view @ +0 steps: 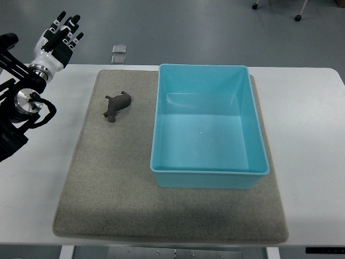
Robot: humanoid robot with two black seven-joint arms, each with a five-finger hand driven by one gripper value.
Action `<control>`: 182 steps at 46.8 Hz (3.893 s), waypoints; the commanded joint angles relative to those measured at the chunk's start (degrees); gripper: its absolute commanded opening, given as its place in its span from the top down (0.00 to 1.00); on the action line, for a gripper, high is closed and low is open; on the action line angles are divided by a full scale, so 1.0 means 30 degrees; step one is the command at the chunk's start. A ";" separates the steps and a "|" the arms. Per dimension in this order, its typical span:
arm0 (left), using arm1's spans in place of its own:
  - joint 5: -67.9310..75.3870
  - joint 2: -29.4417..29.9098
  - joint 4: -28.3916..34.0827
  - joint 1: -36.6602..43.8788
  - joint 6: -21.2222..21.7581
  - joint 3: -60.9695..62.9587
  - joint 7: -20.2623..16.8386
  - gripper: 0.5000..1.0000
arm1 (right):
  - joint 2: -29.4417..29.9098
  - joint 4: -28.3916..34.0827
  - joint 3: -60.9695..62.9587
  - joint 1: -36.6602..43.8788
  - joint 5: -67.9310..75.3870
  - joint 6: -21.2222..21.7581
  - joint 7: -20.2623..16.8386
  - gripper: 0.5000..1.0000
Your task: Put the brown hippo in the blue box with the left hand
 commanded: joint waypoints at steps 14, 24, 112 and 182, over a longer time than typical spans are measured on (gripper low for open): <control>-0.0034 0.0058 0.0061 -0.0032 0.0000 0.0059 0.0029 0.01 | 0.0000 0.0000 0.0014 0.0000 0.0000 0.0000 0.0000 0.13; -0.0063 0.0087 0.0119 -0.0120 0.0000 0.0059 -0.0001 0.01 | 0.0000 0.0000 -0.0014 0.0000 0.0000 0.0000 0.0000 0.13; 0.0083 0.2986 -0.1549 -0.5099 -0.2080 1.1861 -0.0060 0.03 | 0.0000 0.0000 0.0015 0.0000 0.0000 0.0000 0.0000 0.13; 1.1596 0.4775 -0.8377 -0.8469 0.4980 2.0332 0.2460 0.04 | 0.0000 0.0000 0.0014 0.0000 0.0000 0.0000 0.0000 0.13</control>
